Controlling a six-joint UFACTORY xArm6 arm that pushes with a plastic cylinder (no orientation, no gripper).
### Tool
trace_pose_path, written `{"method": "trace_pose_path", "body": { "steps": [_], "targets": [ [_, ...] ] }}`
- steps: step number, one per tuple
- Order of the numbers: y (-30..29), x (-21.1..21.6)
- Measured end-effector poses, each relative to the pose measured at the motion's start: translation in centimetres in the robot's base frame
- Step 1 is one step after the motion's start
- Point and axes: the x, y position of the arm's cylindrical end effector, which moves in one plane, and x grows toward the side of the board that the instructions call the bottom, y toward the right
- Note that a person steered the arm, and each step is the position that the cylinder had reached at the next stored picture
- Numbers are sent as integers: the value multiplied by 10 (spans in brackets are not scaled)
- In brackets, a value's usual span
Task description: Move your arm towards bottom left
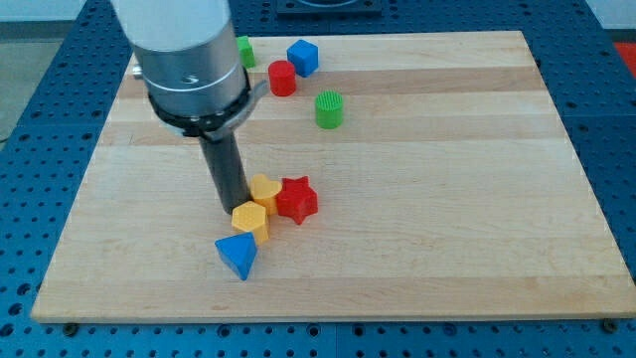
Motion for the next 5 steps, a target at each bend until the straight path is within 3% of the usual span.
{"method": "trace_pose_path", "body": {
  "steps": [1,5],
  "targets": [
    [31,-4],
    [71,-90]
  ]
}}
